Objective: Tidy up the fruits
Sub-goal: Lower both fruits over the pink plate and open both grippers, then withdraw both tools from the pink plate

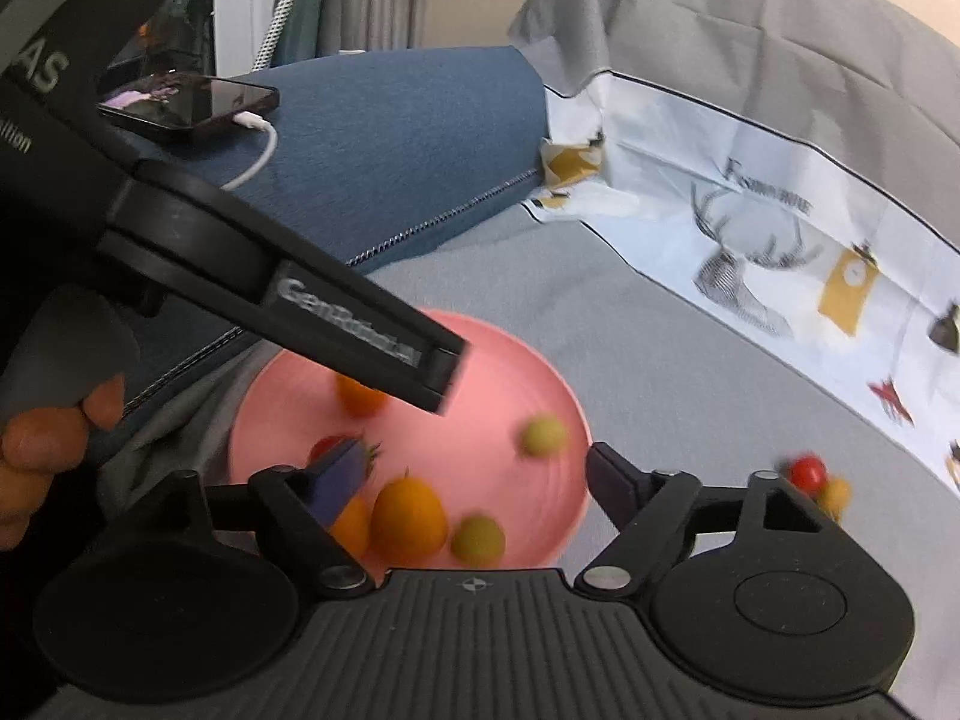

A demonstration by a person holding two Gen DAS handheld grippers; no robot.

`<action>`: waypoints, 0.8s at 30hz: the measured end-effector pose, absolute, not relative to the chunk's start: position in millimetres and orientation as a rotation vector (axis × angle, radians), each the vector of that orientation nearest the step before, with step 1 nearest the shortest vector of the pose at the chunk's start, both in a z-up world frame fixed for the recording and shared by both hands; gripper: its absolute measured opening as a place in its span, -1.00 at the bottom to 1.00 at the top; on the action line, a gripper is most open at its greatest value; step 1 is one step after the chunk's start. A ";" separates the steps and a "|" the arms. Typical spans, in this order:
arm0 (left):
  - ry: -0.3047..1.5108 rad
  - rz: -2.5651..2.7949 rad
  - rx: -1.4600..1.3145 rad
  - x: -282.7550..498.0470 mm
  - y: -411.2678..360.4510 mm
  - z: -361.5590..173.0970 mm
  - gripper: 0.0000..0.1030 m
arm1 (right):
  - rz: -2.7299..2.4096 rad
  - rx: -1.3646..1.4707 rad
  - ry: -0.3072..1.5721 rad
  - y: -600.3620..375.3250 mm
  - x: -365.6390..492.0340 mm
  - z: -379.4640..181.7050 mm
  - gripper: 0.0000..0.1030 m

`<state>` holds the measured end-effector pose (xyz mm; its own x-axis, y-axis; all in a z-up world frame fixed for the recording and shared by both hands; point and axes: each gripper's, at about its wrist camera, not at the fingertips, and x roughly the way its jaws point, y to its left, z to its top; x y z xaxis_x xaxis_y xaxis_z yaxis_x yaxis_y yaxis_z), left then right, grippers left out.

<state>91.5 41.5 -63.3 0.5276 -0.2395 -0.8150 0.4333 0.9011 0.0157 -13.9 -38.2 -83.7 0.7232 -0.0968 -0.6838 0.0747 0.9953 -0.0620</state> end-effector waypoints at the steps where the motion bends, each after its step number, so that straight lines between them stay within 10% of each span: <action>1: 0.936 -0.398 0.222 83.1 46.9 -59.3 0.99 | -0.107 -0.019 0.761 -37.4 -22.5 -80.3 0.70; 24: 0.720 -0.376 0.260 -97.0 122.3 23.1 0.99 | -0.281 0.054 0.580 11.1 -203.4 20.6 0.88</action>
